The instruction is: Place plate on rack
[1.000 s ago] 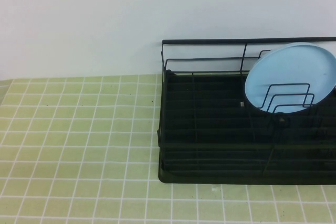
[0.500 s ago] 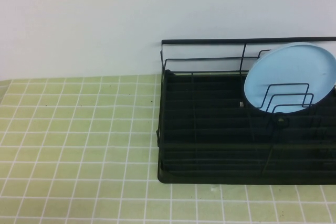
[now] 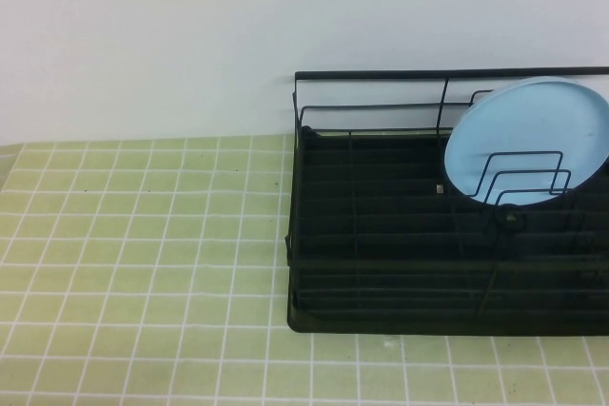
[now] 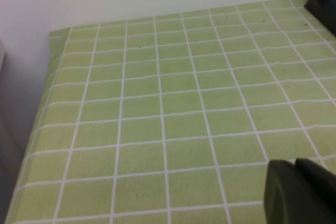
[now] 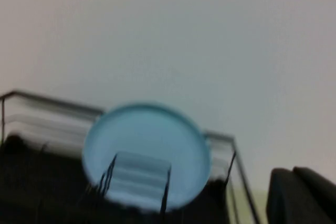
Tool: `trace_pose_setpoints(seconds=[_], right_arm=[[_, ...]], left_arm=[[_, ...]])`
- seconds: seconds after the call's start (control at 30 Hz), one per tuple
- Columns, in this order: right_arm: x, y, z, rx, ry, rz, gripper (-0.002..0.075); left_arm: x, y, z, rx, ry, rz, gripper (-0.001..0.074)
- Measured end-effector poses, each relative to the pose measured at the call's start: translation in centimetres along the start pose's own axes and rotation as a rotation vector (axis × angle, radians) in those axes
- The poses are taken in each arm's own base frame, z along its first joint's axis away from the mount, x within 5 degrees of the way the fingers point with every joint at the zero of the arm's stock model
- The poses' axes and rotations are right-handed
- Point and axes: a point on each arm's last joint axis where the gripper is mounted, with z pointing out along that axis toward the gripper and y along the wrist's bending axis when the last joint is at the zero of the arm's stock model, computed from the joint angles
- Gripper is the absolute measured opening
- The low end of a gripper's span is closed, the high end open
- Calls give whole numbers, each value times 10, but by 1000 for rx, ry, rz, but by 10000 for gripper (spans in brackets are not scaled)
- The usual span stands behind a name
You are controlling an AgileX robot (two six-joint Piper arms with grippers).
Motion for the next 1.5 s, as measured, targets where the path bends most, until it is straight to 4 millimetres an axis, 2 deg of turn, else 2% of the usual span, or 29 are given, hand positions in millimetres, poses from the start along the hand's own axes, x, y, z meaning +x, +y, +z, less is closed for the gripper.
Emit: trace_pose_setpoints(seconds=[0.03,0.07,0.13,0.53,1.5], right_arm=[[4,0,0,7,22,-133,8],[18,3,-2,-26,169,51,7],[33,4,-5,-11,285,92,7],[67,8,-3,12,311,159,0],[65,8,-2,15,282,156,-1]], left_arm=[[0,1,0,-9,0,-11,0],[0,1,0,-14,0,-14,0],[0,1,0,-15,0,-10,0],[-1,1,0,-13,-10,-11,0],[-1,1,0,-13,-8,-7,0]])
